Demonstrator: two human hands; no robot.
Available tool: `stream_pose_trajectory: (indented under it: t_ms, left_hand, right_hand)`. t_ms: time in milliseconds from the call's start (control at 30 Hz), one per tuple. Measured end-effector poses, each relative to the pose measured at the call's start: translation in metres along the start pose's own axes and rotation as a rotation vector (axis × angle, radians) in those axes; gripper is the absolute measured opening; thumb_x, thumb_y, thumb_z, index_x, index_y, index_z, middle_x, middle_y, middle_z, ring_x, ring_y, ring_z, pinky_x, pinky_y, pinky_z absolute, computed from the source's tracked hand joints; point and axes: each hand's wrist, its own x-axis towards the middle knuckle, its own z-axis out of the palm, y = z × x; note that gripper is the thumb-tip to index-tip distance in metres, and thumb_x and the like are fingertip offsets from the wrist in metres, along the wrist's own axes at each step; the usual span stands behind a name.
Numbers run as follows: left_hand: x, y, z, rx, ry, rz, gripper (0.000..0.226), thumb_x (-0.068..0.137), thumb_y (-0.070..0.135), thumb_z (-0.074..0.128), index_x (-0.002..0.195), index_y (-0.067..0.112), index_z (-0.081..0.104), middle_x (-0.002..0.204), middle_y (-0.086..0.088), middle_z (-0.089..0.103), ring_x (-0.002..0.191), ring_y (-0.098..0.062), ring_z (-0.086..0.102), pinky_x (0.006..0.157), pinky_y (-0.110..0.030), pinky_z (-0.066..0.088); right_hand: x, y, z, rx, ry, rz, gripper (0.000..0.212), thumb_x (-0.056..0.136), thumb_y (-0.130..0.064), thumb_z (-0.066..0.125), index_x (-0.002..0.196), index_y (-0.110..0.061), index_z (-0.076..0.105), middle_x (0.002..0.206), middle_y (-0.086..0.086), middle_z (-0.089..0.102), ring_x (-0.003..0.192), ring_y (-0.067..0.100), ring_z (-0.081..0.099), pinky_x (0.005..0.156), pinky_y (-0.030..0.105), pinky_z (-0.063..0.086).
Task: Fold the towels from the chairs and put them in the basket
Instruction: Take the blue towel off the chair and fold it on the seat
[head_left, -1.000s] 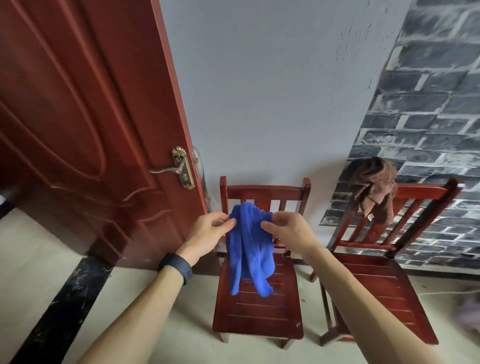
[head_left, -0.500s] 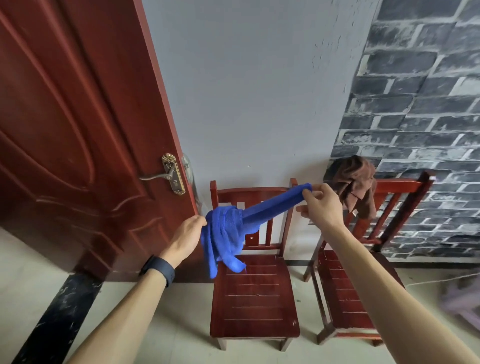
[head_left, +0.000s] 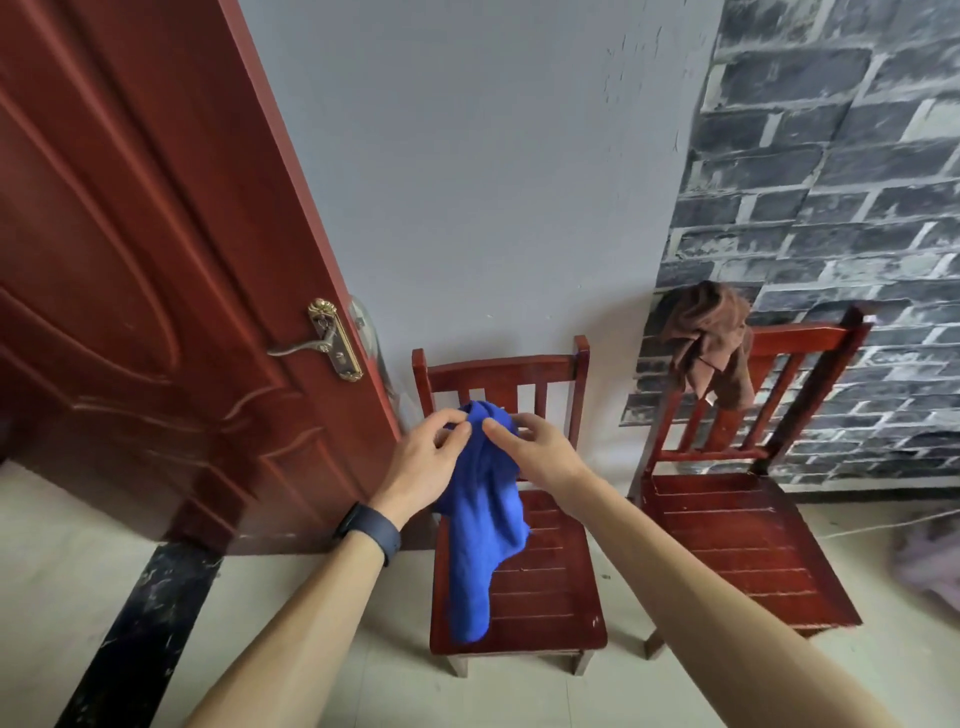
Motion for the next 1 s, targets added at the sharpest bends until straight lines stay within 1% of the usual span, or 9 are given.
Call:
stream_pose_trajectory:
  t_ms: [67, 133, 200, 300, 400, 567, 733, 900, 1000]
  left_hand:
    - [0.0, -0.004, 0.004, -0.052, -0.004, -0.09, 0.016, 0.099, 0.042, 0.051, 0.106, 0.037, 0.064, 0.1, 0.009, 0.067, 0.089, -0.004, 0.062, 0.075, -0.02, 0.05]
    - [-0.002, -0.011, 0.01, -0.23, -0.045, -0.31, 0.022, 0.097, 0.057, 0.043, 0.108, 0.043, 0.056, 0.107, 0.007, 0.068, 0.092, -0.017, 0.068, 0.079, -0.037, 0.054]
    - [-0.012, -0.016, 0.018, -0.338, -0.165, -0.578, 0.033, 0.097, 0.065, 0.032, 0.113, 0.041, 0.049, 0.103, 0.008, 0.066, 0.093, -0.026, 0.069, 0.082, -0.04, 0.048]
    - [-0.026, -0.029, 0.033, -0.394, -0.34, -0.721, 0.06, 0.091, 0.077, 0.029, 0.109, 0.03, 0.06, 0.111, 0.002, 0.067, 0.107, -0.022, 0.063, 0.095, -0.043, 0.044]
    - [-0.022, -0.032, 0.044, -0.52, -0.333, -0.694, 0.063, 0.088, 0.078, 0.035, 0.106, 0.027, 0.067, 0.113, 0.001, 0.071, 0.106, -0.017, 0.063, 0.1, -0.044, 0.04]
    - [0.005, -0.017, 0.041, -0.591, -0.146, -0.588, 0.042, 0.087, 0.06, 0.062, 0.106, 0.024, 0.072, 0.106, 0.005, 0.072, 0.103, -0.017, 0.062, 0.088, -0.037, 0.042]
    - [0.023, -0.016, 0.036, -0.576, -0.099, -0.451, 0.008, 0.097, 0.022, 0.06, 0.096, 0.017, 0.067, 0.094, -0.008, 0.07, 0.087, -0.025, 0.065, 0.074, -0.033, 0.053]
    - [0.044, -0.03, 0.004, -0.483, 0.155, -0.412, 0.011, 0.099, 0.03, 0.057, 0.095, 0.02, 0.061, 0.105, -0.015, 0.065, 0.086, -0.029, 0.063, 0.079, -0.049, 0.056]
    - [0.05, -0.028, -0.013, -0.394, 0.215, -0.383, 0.01, 0.099, 0.034, 0.053, 0.094, 0.027, 0.058, 0.109, -0.01, 0.062, 0.089, -0.024, 0.06, 0.079, -0.052, 0.057]
  right_hand:
    - [0.008, -0.001, -0.003, 0.066, 0.023, 0.004, 0.027, 0.09, -0.04, 0.072, 0.104, -0.018, 0.063, 0.103, 0.007, 0.073, 0.094, 0.018, 0.071, 0.077, 0.031, 0.06]
    - [0.014, -0.006, -0.009, 0.141, 0.051, 0.019, 0.023, 0.089, -0.031, 0.075, 0.101, -0.016, 0.062, 0.099, 0.008, 0.072, 0.089, 0.02, 0.071, 0.069, 0.03, 0.056]
    - [0.017, -0.009, -0.015, 0.269, 0.051, 0.052, 0.019, 0.091, -0.026, 0.073, 0.094, -0.015, 0.057, 0.088, 0.005, 0.068, 0.08, 0.021, 0.067, 0.065, 0.032, 0.053]
    - [0.018, -0.013, -0.025, 0.421, -0.034, 0.089, 0.017, 0.097, -0.023, 0.066, 0.095, -0.014, 0.052, 0.083, 0.003, 0.064, 0.072, 0.018, 0.066, 0.064, 0.035, 0.054]
    - [0.018, -0.007, -0.038, 0.435, -0.064, 0.104, 0.011, 0.1, -0.019, 0.059, 0.107, -0.012, 0.055, 0.094, 0.007, 0.067, 0.08, 0.021, 0.069, 0.068, 0.039, 0.058]
    - [0.014, 0.005, -0.055, 0.51, -0.095, 0.13, 0.02, 0.1, -0.008, 0.048, 0.114, -0.015, 0.061, 0.099, 0.01, 0.068, 0.091, 0.028, 0.067, 0.07, 0.04, 0.056]
    - [0.013, 0.013, -0.069, 0.515, 0.01, 0.173, 0.019, 0.094, -0.006, 0.046, 0.102, -0.011, 0.063, 0.101, 0.012, 0.064, 0.089, 0.027, 0.061, 0.075, 0.038, 0.052]
    - [0.014, 0.03, -0.099, 0.687, 0.327, 0.22, 0.018, 0.092, -0.006, 0.045, 0.099, -0.01, 0.062, 0.095, 0.01, 0.063, 0.085, 0.027, 0.06, 0.075, 0.038, 0.051]
    - [0.014, 0.035, -0.114, 0.681, 0.313, 0.2, 0.014, 0.092, -0.01, 0.05, 0.097, -0.011, 0.062, 0.094, 0.009, 0.064, 0.081, 0.025, 0.062, 0.067, 0.034, 0.051]
